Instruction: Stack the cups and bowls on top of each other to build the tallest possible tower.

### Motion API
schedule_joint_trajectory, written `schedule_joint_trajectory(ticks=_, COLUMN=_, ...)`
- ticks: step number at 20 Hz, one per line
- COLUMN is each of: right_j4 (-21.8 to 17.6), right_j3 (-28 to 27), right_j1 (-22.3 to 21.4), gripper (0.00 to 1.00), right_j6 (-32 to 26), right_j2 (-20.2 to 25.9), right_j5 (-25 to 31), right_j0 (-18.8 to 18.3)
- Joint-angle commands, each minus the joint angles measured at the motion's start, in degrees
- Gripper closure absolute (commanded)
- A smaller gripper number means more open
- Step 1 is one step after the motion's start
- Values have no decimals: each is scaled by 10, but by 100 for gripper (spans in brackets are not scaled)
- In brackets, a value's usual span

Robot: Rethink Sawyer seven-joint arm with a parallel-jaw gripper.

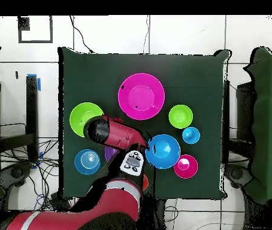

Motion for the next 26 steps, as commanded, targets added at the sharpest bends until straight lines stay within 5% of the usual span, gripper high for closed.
schedule_joint_trajectory(ticks=1, right_j4=19, right_j3=24, right_j1=3, gripper=0, right_j6=110, right_j2=82, right_j5=-17, right_j0=-11)
schedule_joint_trajectory(ticks=26, right_j4=7, right_j3=-3, right_j1=21, gripper=0, right_j6=112, right_j2=71, right_j5=-49, right_j0=-1)
